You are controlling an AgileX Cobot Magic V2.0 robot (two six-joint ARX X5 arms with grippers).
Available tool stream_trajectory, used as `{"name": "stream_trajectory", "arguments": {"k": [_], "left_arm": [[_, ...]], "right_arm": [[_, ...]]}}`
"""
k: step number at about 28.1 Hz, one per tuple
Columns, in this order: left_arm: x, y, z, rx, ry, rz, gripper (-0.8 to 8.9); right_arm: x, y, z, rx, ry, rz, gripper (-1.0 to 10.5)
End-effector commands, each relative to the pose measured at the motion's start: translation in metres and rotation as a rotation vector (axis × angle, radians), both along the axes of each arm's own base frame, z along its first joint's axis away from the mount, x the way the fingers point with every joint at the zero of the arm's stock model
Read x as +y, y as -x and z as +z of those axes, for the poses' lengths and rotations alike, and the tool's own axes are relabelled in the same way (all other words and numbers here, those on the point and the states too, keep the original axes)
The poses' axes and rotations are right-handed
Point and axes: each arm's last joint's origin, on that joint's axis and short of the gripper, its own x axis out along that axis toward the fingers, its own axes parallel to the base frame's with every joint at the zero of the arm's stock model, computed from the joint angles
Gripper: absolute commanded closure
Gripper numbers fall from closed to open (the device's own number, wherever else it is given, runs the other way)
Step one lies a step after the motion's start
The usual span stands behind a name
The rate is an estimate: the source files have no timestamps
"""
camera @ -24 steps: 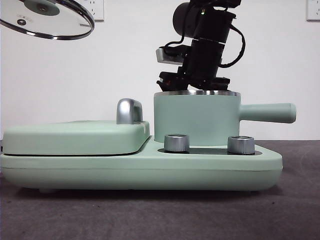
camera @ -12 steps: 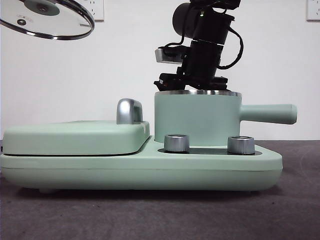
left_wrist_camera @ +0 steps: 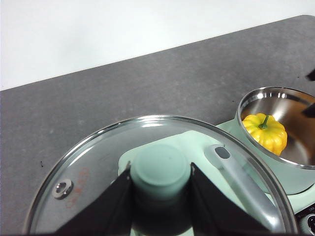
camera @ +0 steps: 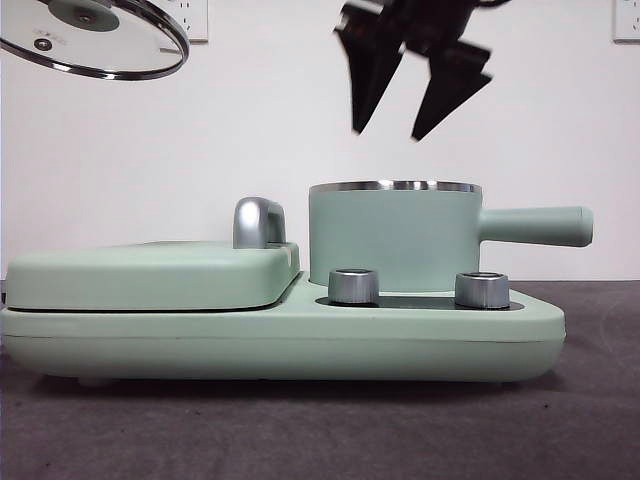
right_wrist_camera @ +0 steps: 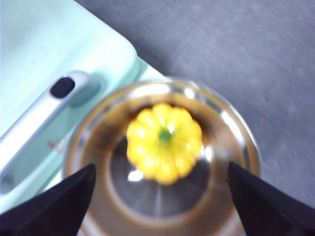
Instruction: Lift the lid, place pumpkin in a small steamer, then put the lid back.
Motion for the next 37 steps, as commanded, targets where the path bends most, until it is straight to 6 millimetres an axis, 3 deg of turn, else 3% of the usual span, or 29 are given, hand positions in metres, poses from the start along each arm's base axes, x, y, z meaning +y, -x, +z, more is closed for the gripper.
{"name": "stream_trajectory", "arguments": {"k": [1, 6, 9, 16, 24, 31, 37], "left_arm": [[-0.001, -0.001, 0.008, -0.047, 0.008, -0.006, 7.99], [-0.001, -0.001, 0.008, -0.050, -0.009, -0.012, 7.99], [-0.001, -0.001, 0.008, -0.047, -0.010, -0.012, 7.99], [-0.001, -0.001, 0.007, -0.046, -0.009, -0.015, 7.99], [-0.003, 0.000, 0.008, -0.041, 0.006, -0.050, 7.99], [-0.015, -0.003, 0.004, -0.027, 0.001, -0.100, 7.99], [-0.035, -0.013, -0.006, 0.006, -0.010, -0.167, 7.99]], "right_arm": [[-0.003, 0.010, 0.019, -0.038, -0.051, -0.021, 5.4], [-0.019, 0.037, 0.052, -0.145, -0.107, -0.025, 5.4], [-0.030, 0.057, 0.055, -0.225, -0.156, -0.024, 5.4], [-0.064, 0.111, 0.013, -0.290, -0.188, -0.079, 5.7], [-0.088, 0.151, -0.021, -0.265, -0.210, -0.107, 5.8], [-0.110, 0.188, -0.033, -0.325, -0.259, -0.112, 5.9], [-0.125, 0.211, -0.030, -0.400, -0.276, -0.145, 5.9]]}}
